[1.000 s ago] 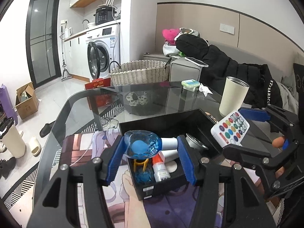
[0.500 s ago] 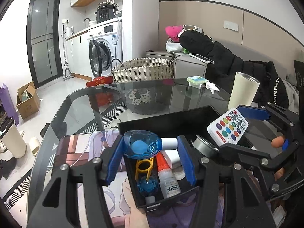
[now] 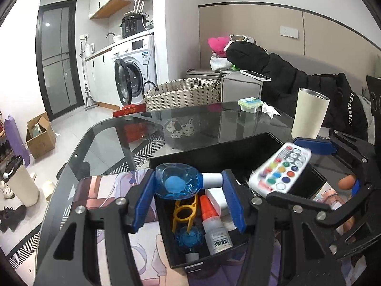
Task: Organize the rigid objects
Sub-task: 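Open the right gripper to drop the remote while the left releases the blue bottle into the box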
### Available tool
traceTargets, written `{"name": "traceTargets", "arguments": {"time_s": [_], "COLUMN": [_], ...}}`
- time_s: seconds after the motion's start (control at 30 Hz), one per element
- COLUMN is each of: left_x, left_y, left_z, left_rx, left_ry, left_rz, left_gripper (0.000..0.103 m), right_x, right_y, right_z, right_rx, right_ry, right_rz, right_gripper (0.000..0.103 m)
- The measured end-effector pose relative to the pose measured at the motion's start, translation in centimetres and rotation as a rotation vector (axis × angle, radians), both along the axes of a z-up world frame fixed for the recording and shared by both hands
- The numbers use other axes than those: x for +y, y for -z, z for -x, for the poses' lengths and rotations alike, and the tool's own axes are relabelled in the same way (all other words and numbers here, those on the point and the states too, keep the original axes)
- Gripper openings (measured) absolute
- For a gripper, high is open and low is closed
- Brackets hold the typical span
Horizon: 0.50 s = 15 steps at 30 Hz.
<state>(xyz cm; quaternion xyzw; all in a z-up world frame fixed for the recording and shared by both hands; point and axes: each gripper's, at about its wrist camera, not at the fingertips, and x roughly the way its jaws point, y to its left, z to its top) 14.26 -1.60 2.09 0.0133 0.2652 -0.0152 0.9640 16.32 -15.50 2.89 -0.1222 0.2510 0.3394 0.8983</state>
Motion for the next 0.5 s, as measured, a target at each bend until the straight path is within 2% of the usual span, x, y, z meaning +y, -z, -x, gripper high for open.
{"name": "traceTargets", "arguments": {"time_s": [0.4,0.5], "left_x": [-0.11,-0.18], "left_y": [0.1,0.12], "left_z": [0.22,0.25], "left_rx": [-0.002,-0.004], "left_ry": [0.018,0.017], "left_rz": [0.001,-0.007], "left_gripper": [0.056,0.056], "right_x": [-0.38,-0.47], "right_y": [0.05,0.1], "right_z": [0.03,-0.16], "right_rx": [-0.006,-0.004], "right_ry": [0.013,0.027], "right_rz": [-0.014,-0.013], "right_gripper": [0.088,0.091]}}
